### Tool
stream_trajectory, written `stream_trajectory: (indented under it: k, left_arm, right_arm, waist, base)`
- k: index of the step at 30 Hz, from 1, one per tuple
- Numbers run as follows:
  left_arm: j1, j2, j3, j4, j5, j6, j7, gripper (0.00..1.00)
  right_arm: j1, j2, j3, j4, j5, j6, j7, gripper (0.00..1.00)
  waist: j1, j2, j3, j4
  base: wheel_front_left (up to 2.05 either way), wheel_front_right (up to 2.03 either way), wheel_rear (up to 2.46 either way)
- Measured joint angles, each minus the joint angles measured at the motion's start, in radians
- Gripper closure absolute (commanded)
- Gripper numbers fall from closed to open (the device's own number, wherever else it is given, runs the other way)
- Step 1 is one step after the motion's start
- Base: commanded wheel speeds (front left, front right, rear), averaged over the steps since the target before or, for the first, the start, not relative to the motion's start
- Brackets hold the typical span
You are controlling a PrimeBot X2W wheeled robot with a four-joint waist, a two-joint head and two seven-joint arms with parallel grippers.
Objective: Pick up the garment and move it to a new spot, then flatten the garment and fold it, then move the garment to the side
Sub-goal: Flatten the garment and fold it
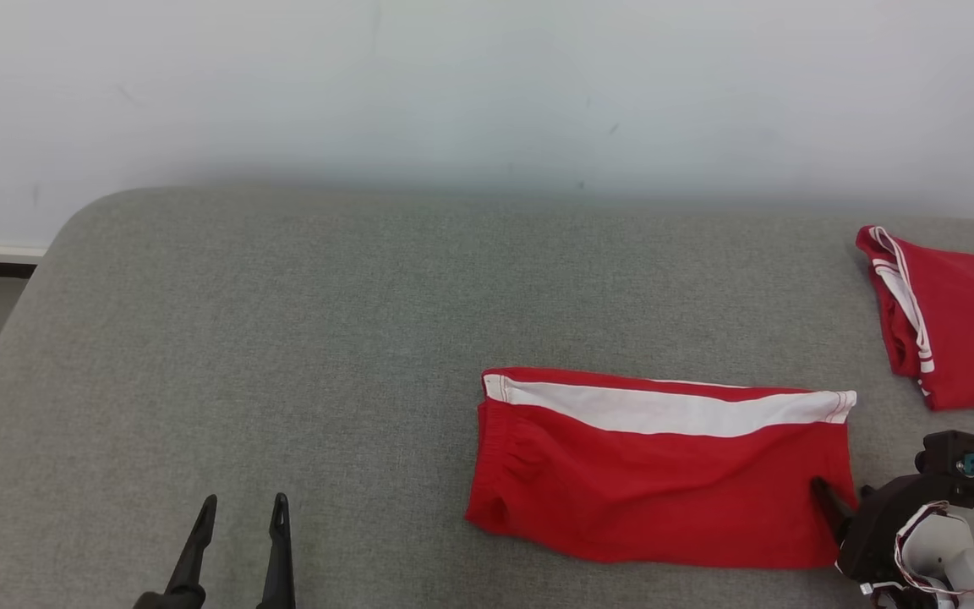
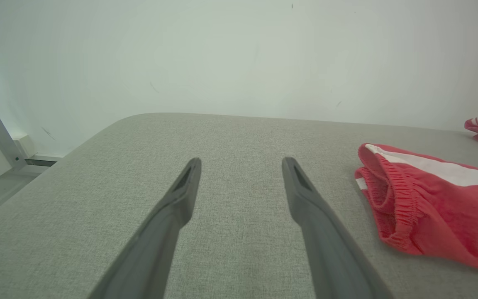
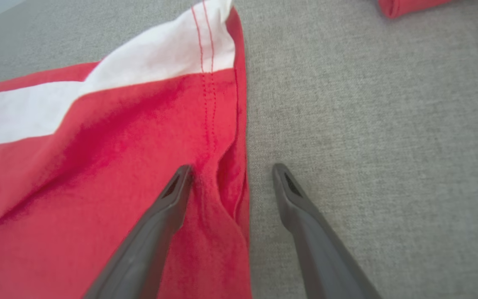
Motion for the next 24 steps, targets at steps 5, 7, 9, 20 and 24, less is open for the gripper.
stream_trajectory:
  k: [5,7,9,20,24]
  left_arm:
    - [-0.001,0.0,-0.004,0.005,0.009,0.0,0.0,0.0]
    - [-0.001,0.0,-0.003,0.005,0.009,0.002,0.0,0.0]
    - [0.001,0.0,0.001,0.007,0.009,0.002,0.0,0.0]
    - [0.012,0.0,0.016,0.018,0.035,-0.002,0.0,0.0]
    - [0.026,0.0,0.026,0.019,0.045,0.006,0.0,0.0]
  right_arm:
    - [-0.031,0.023,0.008,0.057,-0.008,0.0,-0.006,0.6]
    - [-0.037,0.027,0.018,0.066,0.001,0.0,-0.004,1.0]
    - [-0.039,0.029,0.03,0.073,0.007,0.0,-0.001,1.0]
    - [-0.055,-0.06,0.019,0.16,0.022,0.0,-0.042,1.0]
    - [-0.07,-0.06,0.022,0.149,0.039,0.0,-0.042,1.0]
  waist:
    - [0.0,0.0,0.001,0.008]
    - [0.0,0.0,-0.002,0.007]
    - [0.0,0.0,-0.005,0.004]
    - [0.0,0.0,-0.039,-0.023]
    - [0.0001,0.0,-0.048,-0.038]
  base:
    - [0.0,0.0,0.0]
    - [0.0,0.0,0.0]
    - [0.0,0.0,0.0]
    - [0.0,0.0,0.0]
    - [0.0,0.0,0.0]
